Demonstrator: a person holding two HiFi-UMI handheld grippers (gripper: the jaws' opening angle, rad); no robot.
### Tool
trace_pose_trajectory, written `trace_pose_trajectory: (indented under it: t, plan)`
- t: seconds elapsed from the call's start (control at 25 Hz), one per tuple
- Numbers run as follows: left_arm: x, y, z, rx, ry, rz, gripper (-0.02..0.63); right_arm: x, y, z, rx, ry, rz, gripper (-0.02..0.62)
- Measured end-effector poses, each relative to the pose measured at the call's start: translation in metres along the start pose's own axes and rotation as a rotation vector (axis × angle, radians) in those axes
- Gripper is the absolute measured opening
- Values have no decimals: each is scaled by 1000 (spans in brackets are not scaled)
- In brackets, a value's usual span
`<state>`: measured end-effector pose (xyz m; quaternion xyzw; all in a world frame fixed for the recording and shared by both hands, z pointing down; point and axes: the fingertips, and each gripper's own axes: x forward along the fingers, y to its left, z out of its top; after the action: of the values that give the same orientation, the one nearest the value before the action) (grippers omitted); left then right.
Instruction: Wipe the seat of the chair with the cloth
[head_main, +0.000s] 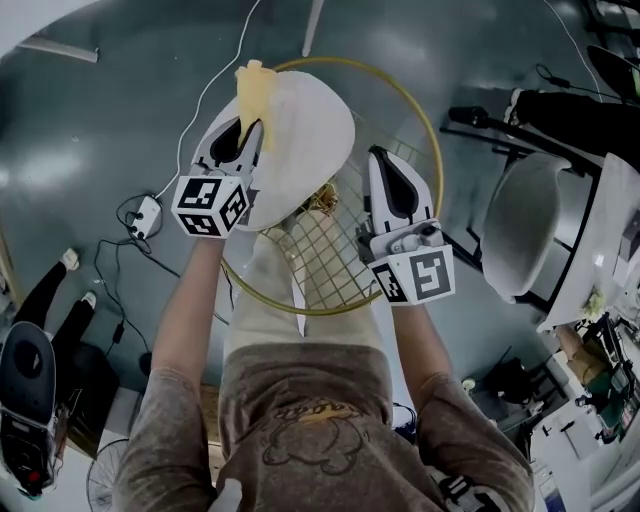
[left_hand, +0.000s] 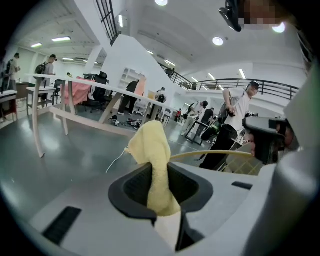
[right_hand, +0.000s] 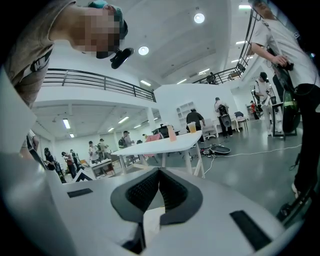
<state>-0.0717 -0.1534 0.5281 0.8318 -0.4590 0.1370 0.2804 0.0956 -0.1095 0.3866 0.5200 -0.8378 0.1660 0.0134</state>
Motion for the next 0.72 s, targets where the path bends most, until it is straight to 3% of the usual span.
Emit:
trace_pose_trajectory:
  t: [0.48, 0.72]
  plan:
    - [37, 99, -58, 80, 206, 210, 92, -1, -6, -3, 7, 5, 0, 23]
    - [50, 122, -80, 59, 298, 269, 92, -3, -9, -10, 7, 20, -1, 23]
